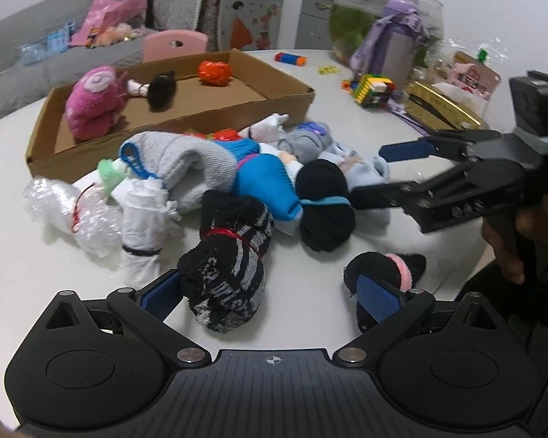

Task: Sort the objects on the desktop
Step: 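Grasp the black striped sock with the left gripper while the right gripper grasps the light blue sock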

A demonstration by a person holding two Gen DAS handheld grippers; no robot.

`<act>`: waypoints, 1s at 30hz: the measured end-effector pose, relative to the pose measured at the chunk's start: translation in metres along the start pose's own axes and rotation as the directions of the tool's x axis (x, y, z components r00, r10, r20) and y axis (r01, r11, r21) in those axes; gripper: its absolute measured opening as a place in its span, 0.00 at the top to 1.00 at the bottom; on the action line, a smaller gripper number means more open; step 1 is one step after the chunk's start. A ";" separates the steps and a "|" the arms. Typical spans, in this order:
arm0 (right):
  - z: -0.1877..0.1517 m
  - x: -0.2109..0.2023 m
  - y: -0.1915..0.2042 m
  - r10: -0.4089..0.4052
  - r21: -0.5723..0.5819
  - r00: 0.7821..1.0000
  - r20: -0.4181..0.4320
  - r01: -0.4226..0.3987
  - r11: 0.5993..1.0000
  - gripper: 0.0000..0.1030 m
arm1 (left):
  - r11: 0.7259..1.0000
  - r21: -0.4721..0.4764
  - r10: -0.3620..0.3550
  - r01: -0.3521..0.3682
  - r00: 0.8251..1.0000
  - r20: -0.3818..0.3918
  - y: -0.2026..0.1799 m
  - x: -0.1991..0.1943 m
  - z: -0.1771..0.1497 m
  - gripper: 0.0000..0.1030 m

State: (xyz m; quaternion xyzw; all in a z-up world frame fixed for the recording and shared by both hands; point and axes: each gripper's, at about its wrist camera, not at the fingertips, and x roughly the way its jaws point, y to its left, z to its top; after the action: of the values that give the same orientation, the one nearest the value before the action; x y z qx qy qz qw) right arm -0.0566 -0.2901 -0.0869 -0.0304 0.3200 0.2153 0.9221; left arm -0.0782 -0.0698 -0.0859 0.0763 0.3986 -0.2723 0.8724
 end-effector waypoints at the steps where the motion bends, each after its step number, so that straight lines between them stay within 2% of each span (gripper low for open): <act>1: 0.000 0.000 -0.002 -0.008 0.005 1.000 0.000 0.008 1.000 0.13 | 1.000 0.015 0.013 -0.013 1.000 -0.001 -0.002 0.001 -0.001 0.02; 3: -0.001 0.001 -0.004 -0.003 0.011 1.000 -0.008 0.003 1.000 0.13 | 0.997 0.031 0.068 -0.068 0.998 -0.002 -0.002 0.006 -0.002 0.02; 7: -0.001 0.002 0.000 0.022 -0.016 1.000 -0.011 -0.023 1.000 0.14 | 0.995 -0.007 0.100 -0.100 0.995 -0.003 0.009 0.009 0.000 0.03; 10: -0.001 0.005 0.003 0.028 -0.032 0.999 -0.027 -0.029 0.999 0.16 | 0.995 -0.050 0.088 -0.088 0.996 -0.010 0.017 0.013 0.003 0.04; 14: 0.000 0.008 0.002 0.046 -0.022 0.998 -0.039 -0.047 0.999 0.23 | 0.995 -0.094 0.025 -0.028 0.999 -0.029 0.022 0.019 0.004 0.14; 16: -0.001 0.008 0.000 0.043 -0.013 0.998 -0.041 -0.043 0.999 0.23 | 0.996 -0.093 0.007 -0.009 1.000 -0.024 0.019 0.017 0.003 0.14; 18: -0.002 0.006 -0.002 0.041 -0.008 0.998 -0.040 -0.041 0.999 0.23 | 0.997 -0.076 0.013 -0.015 1.000 -0.023 0.014 0.018 0.003 0.14; 20: -0.003 0.009 -0.001 0.036 -0.010 0.998 -0.052 -0.036 0.999 0.23 | 0.997 -0.057 0.049 -0.050 0.999 -0.024 0.012 0.021 0.004 0.14; 25: -0.003 0.016 0.001 0.023 -0.031 0.997 -0.072 -0.025 0.999 0.26 | 0.993 -0.079 0.087 -0.088 0.996 -0.013 0.018 0.026 0.007 0.16; 27: -0.002 0.017 0.000 0.027 -0.024 0.998 -0.064 -0.029 0.999 0.30 | 0.991 -0.084 0.100 -0.101 0.995 -0.007 0.019 0.027 0.008 0.23; 28: -0.002 0.016 -0.001 0.031 -0.016 0.998 -0.059 -0.032 0.999 0.37 | 0.990 -0.085 0.109 -0.109 0.994 -0.001 0.020 0.026 0.009 0.34; 29: -0.002 0.015 -0.002 0.032 -0.011 0.998 -0.054 -0.033 0.999 0.48 | 0.990 -0.084 0.113 -0.113 0.994 0.003 0.020 0.026 0.009 0.43; 30: -0.002 0.014 -0.004 0.034 -0.001 0.998 -0.052 -0.034 0.999 0.49 | 0.990 -0.082 0.114 -0.113 0.994 0.003 0.020 0.026 0.010 0.47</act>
State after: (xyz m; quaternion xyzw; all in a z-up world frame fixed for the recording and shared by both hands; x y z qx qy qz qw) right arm -0.0462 -0.2885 -0.0972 -0.0314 0.3442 0.2302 0.9097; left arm -0.0471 -0.0670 -0.0999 0.0619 0.4011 -0.2061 0.8904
